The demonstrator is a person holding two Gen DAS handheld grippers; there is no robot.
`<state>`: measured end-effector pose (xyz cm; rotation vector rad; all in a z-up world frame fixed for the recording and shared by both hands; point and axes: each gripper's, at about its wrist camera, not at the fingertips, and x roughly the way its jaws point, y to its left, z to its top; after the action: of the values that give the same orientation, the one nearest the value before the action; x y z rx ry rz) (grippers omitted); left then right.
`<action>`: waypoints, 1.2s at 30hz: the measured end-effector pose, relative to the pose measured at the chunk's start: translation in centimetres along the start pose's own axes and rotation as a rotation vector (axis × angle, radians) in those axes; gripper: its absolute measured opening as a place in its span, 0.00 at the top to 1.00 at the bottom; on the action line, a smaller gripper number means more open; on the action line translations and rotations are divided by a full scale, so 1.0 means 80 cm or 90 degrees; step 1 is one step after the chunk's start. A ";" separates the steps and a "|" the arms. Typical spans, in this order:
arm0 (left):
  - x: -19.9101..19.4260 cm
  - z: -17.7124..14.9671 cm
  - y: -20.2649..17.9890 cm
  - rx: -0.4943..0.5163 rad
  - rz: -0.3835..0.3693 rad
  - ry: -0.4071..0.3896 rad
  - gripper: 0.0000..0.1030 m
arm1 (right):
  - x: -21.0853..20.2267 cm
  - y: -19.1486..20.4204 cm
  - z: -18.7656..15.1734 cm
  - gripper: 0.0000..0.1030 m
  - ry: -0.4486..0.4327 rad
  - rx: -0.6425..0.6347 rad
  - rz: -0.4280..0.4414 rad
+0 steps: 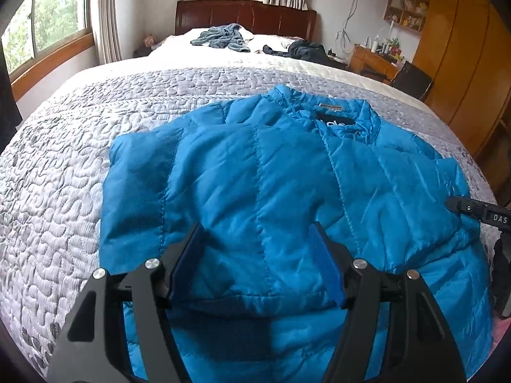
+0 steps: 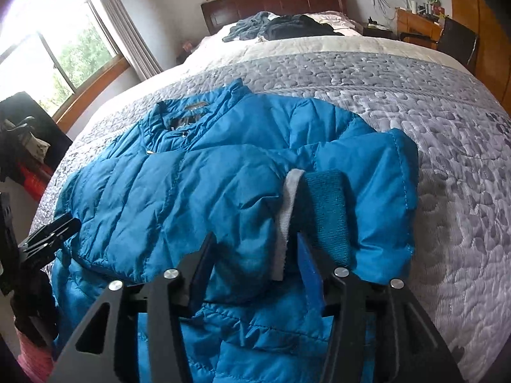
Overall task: Fold large clothes
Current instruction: 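Move both tools to the white-banded hem of the jacket, then grasp the jacket hem with both tools and lift it toward the collar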
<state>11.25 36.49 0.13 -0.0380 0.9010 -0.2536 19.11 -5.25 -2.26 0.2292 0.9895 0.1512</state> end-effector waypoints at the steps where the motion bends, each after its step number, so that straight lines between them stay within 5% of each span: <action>1: -0.003 0.000 0.000 -0.002 -0.001 0.001 0.35 | -0.003 0.000 0.000 0.50 -0.002 0.000 0.001; 9: -0.060 -0.018 0.011 -0.003 -0.007 0.005 0.30 | -0.058 0.009 -0.019 0.38 -0.017 0.006 0.062; 22: -0.180 -0.166 0.136 -0.080 0.001 0.099 0.20 | -0.175 0.008 -0.182 0.18 0.011 -0.045 0.027; 36: -0.196 -0.264 0.120 -0.113 -0.136 0.183 0.20 | -0.194 -0.015 -0.317 0.18 0.081 0.044 0.057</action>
<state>-12.57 50.98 -2.26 -0.2687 1.2060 -0.3847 -10.57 -6.88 -3.44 0.3306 1.1122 0.2146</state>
